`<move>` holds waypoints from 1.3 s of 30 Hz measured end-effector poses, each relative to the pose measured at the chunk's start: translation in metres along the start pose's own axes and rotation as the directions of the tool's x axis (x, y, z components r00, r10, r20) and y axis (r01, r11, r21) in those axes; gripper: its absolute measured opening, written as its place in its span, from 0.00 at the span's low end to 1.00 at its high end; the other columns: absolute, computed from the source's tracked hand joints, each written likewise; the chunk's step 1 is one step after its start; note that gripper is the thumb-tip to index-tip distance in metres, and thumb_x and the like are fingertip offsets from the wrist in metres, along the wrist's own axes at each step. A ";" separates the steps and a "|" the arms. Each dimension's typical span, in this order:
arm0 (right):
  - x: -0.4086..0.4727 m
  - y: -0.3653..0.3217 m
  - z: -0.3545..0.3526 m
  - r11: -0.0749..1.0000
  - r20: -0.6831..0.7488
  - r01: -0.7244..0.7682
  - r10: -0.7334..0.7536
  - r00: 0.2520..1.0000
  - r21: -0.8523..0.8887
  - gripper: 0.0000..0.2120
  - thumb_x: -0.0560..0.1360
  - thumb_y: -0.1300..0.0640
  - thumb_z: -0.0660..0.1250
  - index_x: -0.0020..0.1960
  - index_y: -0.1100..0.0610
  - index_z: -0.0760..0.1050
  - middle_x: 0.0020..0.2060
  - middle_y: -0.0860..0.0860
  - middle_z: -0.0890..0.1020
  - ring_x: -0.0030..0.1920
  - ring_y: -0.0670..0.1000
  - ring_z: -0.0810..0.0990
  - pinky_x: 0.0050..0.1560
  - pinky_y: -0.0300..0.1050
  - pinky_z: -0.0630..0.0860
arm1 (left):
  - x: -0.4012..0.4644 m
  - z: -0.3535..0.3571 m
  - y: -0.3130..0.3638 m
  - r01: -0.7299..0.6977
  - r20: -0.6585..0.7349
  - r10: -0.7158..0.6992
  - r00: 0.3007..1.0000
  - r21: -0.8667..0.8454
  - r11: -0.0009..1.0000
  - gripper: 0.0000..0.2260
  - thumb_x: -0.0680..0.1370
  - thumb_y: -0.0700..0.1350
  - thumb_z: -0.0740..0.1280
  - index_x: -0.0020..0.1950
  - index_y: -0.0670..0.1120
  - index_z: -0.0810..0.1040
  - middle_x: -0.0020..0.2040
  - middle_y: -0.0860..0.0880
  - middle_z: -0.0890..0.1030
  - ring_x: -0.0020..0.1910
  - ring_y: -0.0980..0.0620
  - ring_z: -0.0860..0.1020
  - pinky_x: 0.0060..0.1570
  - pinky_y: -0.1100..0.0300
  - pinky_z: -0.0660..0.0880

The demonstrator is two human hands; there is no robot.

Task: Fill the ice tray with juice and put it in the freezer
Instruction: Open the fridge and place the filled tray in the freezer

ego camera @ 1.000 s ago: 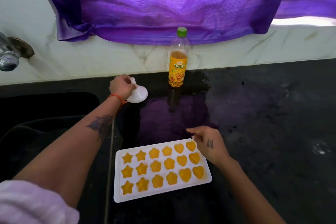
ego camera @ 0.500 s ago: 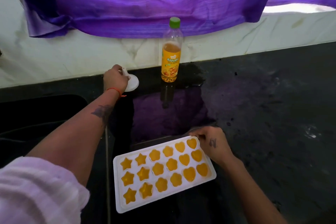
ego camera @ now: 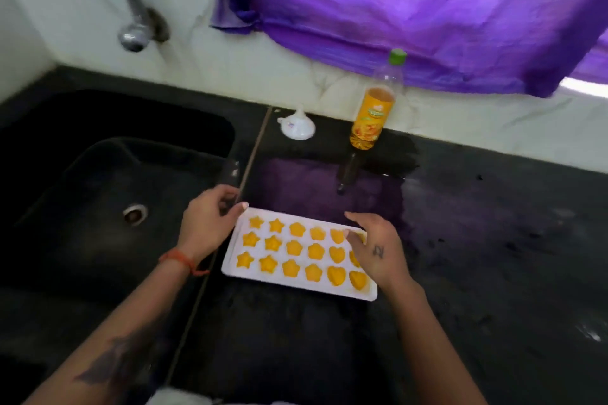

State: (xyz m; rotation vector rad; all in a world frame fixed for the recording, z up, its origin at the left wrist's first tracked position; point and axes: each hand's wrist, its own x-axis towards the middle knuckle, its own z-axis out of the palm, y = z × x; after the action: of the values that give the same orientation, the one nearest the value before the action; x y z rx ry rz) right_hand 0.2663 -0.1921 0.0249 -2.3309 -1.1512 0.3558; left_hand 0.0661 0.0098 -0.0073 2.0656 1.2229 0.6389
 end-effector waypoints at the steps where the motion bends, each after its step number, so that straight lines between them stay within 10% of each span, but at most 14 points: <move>1: -0.002 -0.007 0.000 0.998 -0.018 0.061 -0.061 0.998 -0.013 0.17 0.76 0.57 0.66 0.64 0.55 0.74 0.62 0.53 0.77 0.64 0.54 0.72 0.62 0.39 0.65 | -0.019 -0.008 -0.005 0.041 -0.051 -0.042 0.998 -0.011 0.999 0.12 0.72 0.49 0.71 0.54 0.49 0.80 0.51 0.49 0.82 0.46 0.53 0.80 0.49 0.59 0.75; 10: -0.070 -0.120 0.053 0.809 0.046 0.535 -0.560 0.827 0.244 0.15 0.76 0.61 0.67 0.62 0.58 0.76 0.60 0.55 0.79 0.63 0.54 0.74 0.64 0.40 0.66 | -0.215 -0.075 -0.052 0.351 -0.365 -0.336 0.869 -0.026 0.936 0.12 0.73 0.48 0.71 0.56 0.49 0.79 0.51 0.50 0.82 0.46 0.53 0.80 0.51 0.55 0.77; 19: -0.218 -0.197 0.157 0.506 0.415 0.759 -0.844 0.338 0.410 0.17 0.76 0.59 0.66 0.64 0.57 0.75 0.60 0.53 0.77 0.62 0.52 0.73 0.62 0.37 0.65 | -0.420 -0.105 -0.119 0.728 -0.410 -0.719 0.561 -0.169 0.665 0.16 0.75 0.50 0.69 0.61 0.47 0.76 0.58 0.48 0.80 0.52 0.51 0.78 0.50 0.61 0.73; 28: -0.389 -0.219 0.267 0.267 0.884 0.911 -0.432 -0.177 0.313 0.25 0.78 0.50 0.61 0.73 0.52 0.62 0.72 0.54 0.65 0.71 0.54 0.64 0.69 0.44 0.62 | -0.666 -0.101 -0.169 0.906 -0.173 -0.965 0.199 -0.342 0.249 0.20 0.74 0.52 0.68 0.63 0.46 0.74 0.61 0.46 0.78 0.60 0.49 0.75 0.58 0.60 0.70; 39: -0.598 -0.238 0.326 -0.318 0.843 0.802 -0.014 -0.537 0.505 0.26 0.78 0.48 0.61 0.73 0.53 0.61 0.71 0.54 0.66 0.70 0.54 0.66 0.68 0.46 0.65 | -0.888 -0.054 -0.124 0.570 -0.063 -0.923 -0.381 -0.801 -0.181 0.18 0.74 0.50 0.68 0.63 0.47 0.75 0.62 0.45 0.77 0.60 0.49 0.76 0.53 0.63 0.70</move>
State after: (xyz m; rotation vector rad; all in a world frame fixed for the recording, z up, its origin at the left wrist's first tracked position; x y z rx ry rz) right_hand -0.3981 -0.4394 -0.1116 0.1059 -3.8852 0.5425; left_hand -0.4395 -0.7218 -0.1349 -0.2859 2.3038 0.7766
